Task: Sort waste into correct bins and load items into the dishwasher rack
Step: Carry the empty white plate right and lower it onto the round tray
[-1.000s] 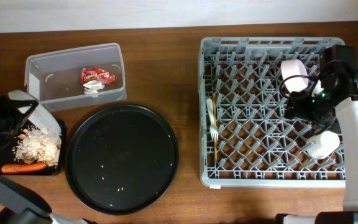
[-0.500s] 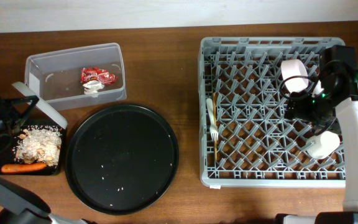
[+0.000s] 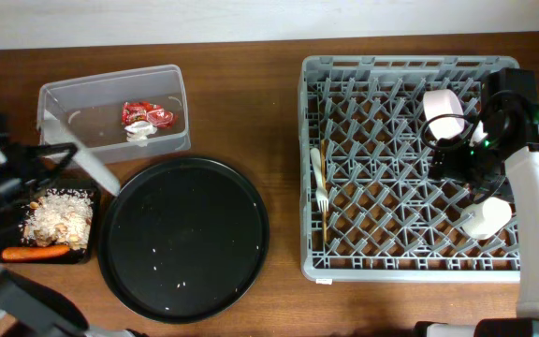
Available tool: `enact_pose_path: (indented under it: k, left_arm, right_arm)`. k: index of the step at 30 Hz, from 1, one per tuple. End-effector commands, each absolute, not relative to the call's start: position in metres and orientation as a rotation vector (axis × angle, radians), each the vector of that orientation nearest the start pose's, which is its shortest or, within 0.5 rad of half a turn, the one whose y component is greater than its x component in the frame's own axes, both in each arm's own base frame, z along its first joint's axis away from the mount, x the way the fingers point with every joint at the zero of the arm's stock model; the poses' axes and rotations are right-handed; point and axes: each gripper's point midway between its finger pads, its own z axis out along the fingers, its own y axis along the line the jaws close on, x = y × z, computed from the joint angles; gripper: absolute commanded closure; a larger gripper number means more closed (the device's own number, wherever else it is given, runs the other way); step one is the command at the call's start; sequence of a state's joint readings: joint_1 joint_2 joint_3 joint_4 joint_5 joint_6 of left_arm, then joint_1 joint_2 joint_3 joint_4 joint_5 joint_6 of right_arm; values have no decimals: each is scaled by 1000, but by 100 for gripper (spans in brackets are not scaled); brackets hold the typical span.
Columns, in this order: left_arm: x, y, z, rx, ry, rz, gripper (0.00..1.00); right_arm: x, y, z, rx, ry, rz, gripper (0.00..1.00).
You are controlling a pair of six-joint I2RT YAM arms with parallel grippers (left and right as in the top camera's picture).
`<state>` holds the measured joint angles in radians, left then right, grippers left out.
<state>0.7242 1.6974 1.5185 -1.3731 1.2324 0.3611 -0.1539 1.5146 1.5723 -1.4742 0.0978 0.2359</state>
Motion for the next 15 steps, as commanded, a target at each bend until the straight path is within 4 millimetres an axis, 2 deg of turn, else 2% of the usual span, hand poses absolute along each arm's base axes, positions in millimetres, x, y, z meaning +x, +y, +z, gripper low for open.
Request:
enact_pose_path:
  k: [1, 5, 7, 9, 12, 13, 15]
  left_arm:
    - [319, 28, 272, -114, 2352, -1031, 100]
    - [307, -4, 241, -81, 2673, -704, 100]
    - [301, -34, 228, 32, 2780, -607, 100]
    - [293, -53, 216, 109, 2856, -496, 100]
    - [281, -60, 193, 98, 2959, -193, 100]
    - [278, -64, 188, 102, 2973, -143, 100]
    - [269, -84, 172, 160, 2997, -126, 100]
  right_arm:
    - [275, -64, 212, 601, 2909, -164, 8]
    - [275, -64, 212, 601, 2909, -164, 8]
    - [275, -64, 212, 601, 2909, -164, 8]
    - [275, -64, 212, 601, 2909, -164, 8]
    - [274, -64, 212, 601, 2910, -165, 8]
    - [274, -64, 212, 601, 2911, -165, 8]
    - [274, -64, 212, 601, 2913, -164, 8]
